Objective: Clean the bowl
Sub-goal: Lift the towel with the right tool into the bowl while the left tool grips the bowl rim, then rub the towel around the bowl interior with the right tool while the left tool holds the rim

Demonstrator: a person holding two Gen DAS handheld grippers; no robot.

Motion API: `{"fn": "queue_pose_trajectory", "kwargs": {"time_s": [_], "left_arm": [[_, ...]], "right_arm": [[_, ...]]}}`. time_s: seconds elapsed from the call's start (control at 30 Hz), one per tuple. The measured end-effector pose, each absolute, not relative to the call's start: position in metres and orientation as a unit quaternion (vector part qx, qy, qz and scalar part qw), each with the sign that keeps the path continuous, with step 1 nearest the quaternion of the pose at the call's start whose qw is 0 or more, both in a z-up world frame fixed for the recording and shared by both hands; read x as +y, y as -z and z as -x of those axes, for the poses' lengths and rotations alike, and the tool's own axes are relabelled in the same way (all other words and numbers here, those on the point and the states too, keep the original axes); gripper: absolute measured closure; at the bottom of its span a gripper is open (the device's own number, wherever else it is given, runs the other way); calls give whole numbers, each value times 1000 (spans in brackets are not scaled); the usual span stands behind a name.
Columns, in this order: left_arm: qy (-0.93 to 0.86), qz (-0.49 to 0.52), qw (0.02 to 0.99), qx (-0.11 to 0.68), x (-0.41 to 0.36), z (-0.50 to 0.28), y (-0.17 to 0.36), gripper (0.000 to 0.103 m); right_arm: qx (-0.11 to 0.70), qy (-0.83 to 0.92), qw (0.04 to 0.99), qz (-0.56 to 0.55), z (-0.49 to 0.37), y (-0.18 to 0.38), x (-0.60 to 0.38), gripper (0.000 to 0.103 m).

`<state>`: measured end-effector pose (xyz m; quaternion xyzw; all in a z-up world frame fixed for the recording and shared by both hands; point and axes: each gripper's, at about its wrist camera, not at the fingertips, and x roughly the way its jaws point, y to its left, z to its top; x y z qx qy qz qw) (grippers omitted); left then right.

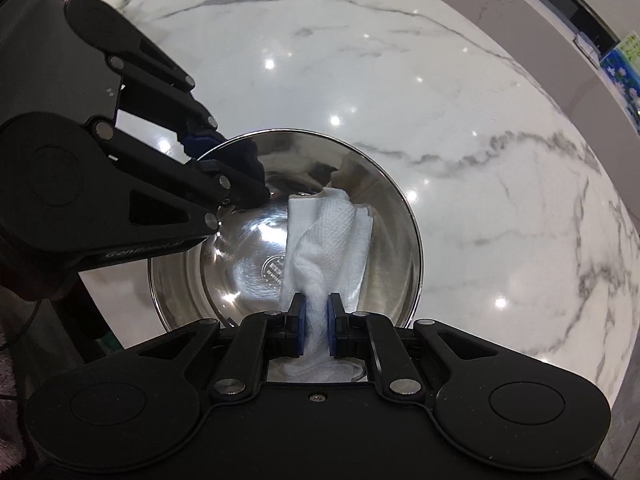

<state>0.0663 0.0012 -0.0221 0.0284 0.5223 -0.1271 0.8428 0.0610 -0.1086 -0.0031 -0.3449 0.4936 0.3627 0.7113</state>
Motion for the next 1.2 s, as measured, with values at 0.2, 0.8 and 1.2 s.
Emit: {"fn": "queue_pose_trajectory", "kwargs": {"time_s": [0.2, 0.8, 1.2], "left_arm": [[152, -20, 826, 543, -1, -62, 25, 65], [145, -31, 839, 523, -7, -66, 22, 86], [147, -28, 833, 532, -7, -67, 24, 80]], "right_arm": [[494, -357, 719, 335, -63, 2, -108, 95], [537, -419, 676, 281, -59, 0, -103, 94], [501, -374, 681, 381, -50, -5, -94, 95]]}}
